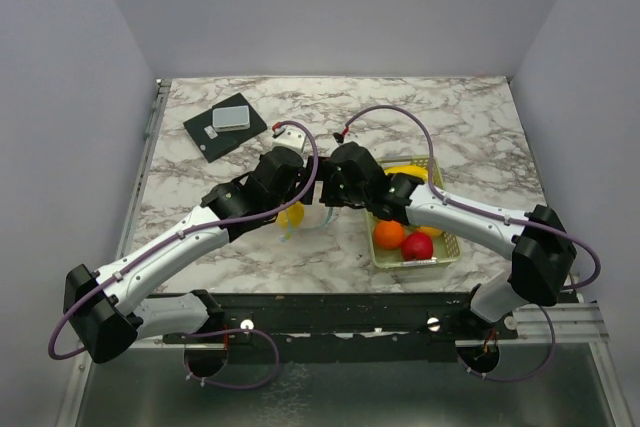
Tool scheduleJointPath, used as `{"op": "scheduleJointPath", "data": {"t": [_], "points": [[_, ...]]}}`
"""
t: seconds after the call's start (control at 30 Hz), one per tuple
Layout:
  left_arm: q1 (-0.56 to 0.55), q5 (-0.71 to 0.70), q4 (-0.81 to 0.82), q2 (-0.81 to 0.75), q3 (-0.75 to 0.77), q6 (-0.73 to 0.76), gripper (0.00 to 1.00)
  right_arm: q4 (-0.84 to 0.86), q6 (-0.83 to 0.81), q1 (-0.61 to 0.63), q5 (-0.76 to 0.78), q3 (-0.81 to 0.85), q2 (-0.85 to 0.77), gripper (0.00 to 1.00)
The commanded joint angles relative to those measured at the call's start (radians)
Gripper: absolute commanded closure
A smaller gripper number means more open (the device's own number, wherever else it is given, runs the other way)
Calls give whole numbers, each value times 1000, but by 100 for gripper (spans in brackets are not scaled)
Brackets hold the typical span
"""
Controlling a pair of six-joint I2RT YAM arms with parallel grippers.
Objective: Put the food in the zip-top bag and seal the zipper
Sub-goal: Place the fake fruit in the zipper food storage bag, then pick up the fake fruit from the bin.
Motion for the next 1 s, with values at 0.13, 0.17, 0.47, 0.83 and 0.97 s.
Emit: {"op": "scheduleJointPath", "data": {"t": [0.13, 0.17, 0.47, 0.83, 0.97], "points": [[-6, 10, 18, -16, -12, 10, 100, -3, -11, 13, 40, 6, -40, 8], [-6, 9, 18, -16, -12, 10, 100, -3, -11, 13, 41, 2, -49, 9], [-5, -5, 18, -16, -14, 10, 100, -78, -19, 13, 119, -33, -151, 10], [-6, -4, 17, -3, -15, 12, 100, -204, -14, 13, 265, -100, -306, 12], [-6, -4, 17, -1, -15, 13, 100, -273, -7, 13, 316, -114, -350, 13]]}}
